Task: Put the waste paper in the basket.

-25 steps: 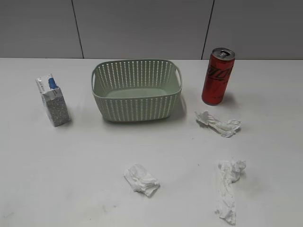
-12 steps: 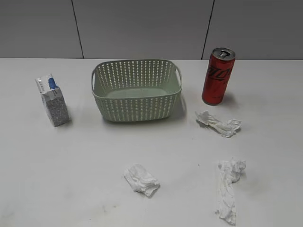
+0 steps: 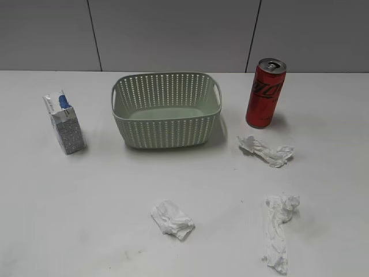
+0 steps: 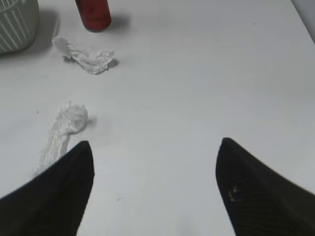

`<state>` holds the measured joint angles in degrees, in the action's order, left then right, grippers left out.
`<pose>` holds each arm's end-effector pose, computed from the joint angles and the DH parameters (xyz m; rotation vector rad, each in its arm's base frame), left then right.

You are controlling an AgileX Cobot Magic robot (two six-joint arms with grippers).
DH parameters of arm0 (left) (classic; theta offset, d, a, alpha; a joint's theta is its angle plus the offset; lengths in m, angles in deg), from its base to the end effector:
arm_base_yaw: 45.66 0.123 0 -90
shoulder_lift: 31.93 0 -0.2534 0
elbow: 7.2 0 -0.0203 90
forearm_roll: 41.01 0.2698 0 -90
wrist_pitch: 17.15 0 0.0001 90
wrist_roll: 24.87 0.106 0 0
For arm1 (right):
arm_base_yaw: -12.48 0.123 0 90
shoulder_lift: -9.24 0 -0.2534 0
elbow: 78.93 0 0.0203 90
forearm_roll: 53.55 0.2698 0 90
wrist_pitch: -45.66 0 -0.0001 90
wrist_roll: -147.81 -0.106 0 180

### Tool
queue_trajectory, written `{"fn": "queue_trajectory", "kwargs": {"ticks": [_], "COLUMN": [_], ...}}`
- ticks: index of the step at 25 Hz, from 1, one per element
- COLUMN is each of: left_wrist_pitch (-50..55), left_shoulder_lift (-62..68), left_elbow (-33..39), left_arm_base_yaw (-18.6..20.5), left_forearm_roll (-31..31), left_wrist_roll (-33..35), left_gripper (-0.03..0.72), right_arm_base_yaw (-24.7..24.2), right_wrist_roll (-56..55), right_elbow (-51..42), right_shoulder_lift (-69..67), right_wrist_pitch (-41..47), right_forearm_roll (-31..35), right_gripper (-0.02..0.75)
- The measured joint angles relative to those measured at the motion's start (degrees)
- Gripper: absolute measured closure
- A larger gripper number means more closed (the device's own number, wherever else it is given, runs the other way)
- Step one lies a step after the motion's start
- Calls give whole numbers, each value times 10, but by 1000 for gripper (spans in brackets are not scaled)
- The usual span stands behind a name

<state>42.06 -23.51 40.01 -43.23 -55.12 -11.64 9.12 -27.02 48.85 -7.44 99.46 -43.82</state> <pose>0.0561 -0.0199 0.2868 0.1956 1.9730 -0.1157 0.0911 0.0091 0.2556 -0.0065 2.1310 0.1177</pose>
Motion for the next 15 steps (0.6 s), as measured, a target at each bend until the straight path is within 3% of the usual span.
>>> {"fn": "queue_trajectory", "kwargs": {"ticks": [11, 15], "left_wrist_pitch": [0, 0], "left_shoulder_lift": [0, 0], "left_elbow": [0, 0], "left_arm_base_yaw": [0, 0], "left_forearm_roll": [-7, -7], "left_wrist_roll": [-1, 0], "left_gripper": [97, 97], "right_arm_base_yaw": [0, 1], "right_wrist_roll": [7, 25], "right_elbow": [29, 52], "right_shoulder_lift": [-245, -338], "right_wrist_pitch": [-19, -28], "right_forearm_roll": [1, 33], "right_gripper": [155, 155]}}
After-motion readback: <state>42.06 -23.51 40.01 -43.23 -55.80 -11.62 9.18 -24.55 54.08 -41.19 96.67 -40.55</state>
